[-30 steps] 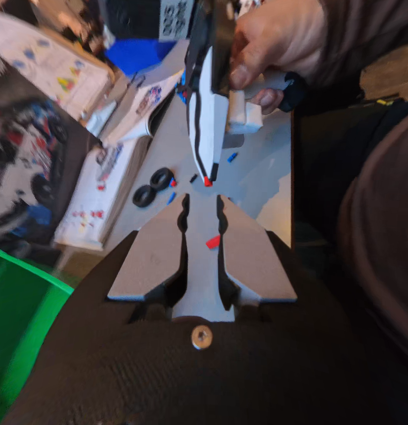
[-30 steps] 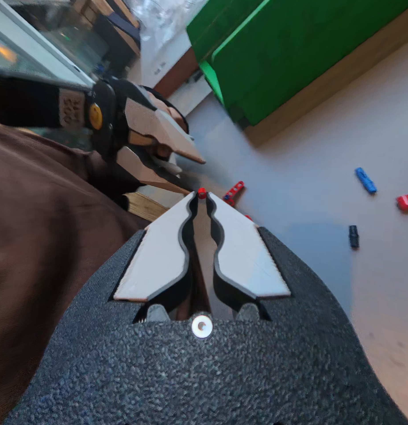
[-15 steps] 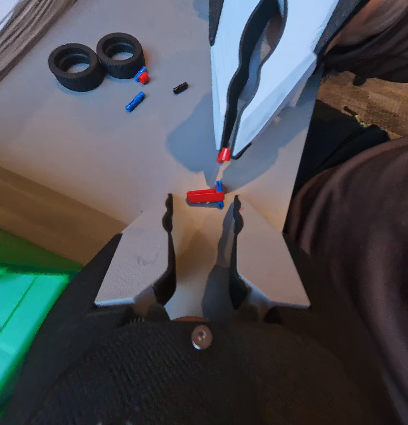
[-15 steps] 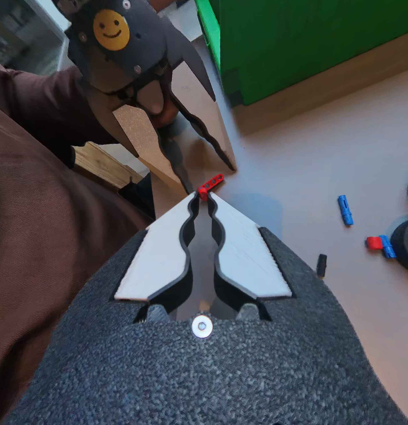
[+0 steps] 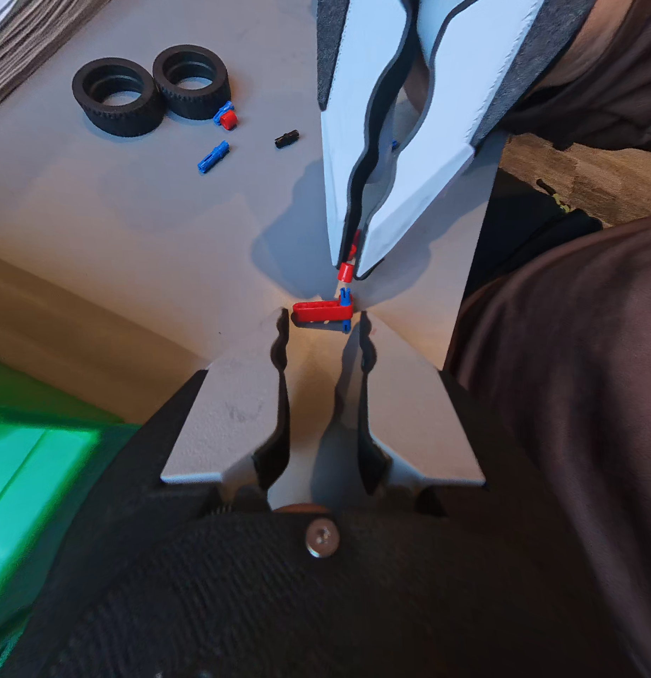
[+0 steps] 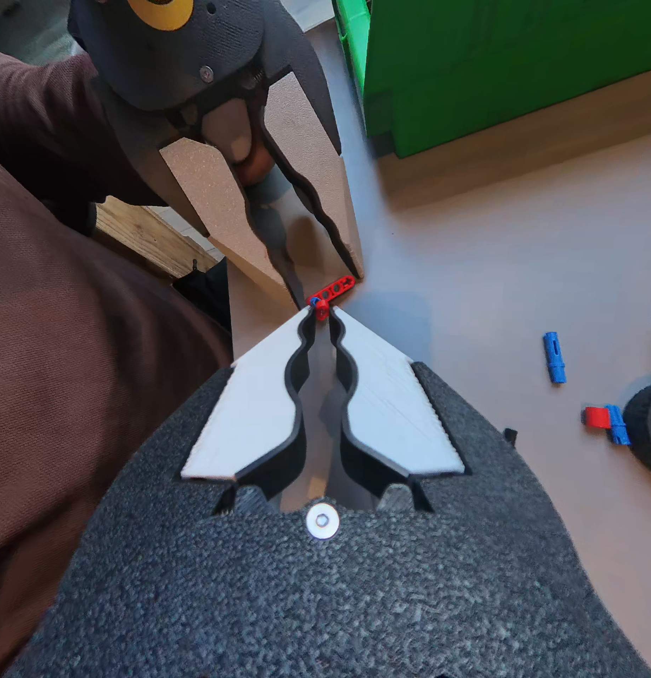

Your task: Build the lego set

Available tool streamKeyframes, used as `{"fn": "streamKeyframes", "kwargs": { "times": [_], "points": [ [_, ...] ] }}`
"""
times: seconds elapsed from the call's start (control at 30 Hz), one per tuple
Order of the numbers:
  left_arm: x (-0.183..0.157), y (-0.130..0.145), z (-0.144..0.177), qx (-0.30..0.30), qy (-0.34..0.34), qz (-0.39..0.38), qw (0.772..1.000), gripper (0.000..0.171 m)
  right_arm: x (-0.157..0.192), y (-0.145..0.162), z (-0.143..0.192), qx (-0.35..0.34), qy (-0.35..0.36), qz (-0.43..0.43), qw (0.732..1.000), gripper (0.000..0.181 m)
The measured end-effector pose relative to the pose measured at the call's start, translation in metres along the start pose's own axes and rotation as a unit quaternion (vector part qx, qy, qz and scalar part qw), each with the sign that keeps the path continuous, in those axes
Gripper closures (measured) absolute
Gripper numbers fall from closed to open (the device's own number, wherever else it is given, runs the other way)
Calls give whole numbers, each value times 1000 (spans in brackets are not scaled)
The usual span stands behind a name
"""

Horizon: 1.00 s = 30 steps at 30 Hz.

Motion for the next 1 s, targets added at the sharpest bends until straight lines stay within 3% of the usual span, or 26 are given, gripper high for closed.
{"fn": "streamKeyframes", "kwargs": {
  "times": [0.43,0.8,1.0],
  "points": [
    [-3,-1,-3,1,-13,-18,1000,141,2,0,1,8,-9,25,1000,176],
    [-5,-5,-5,5,9,-107,994,141,6,1,0,52,0,67,996,176],
    [-4,-7,-8,1,26,-114,993,141,7,1,1,86,8,84,993,176]
  ]
}}
Point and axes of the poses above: each gripper's, where its closed fingertips meet, z back along the fingers, y out of its underside, x = y × z across the jaws, the point moved 3 cm from there along z, back along the fingers, and after that the axes turned 6 degrees about -y, right-handed, at the moved point
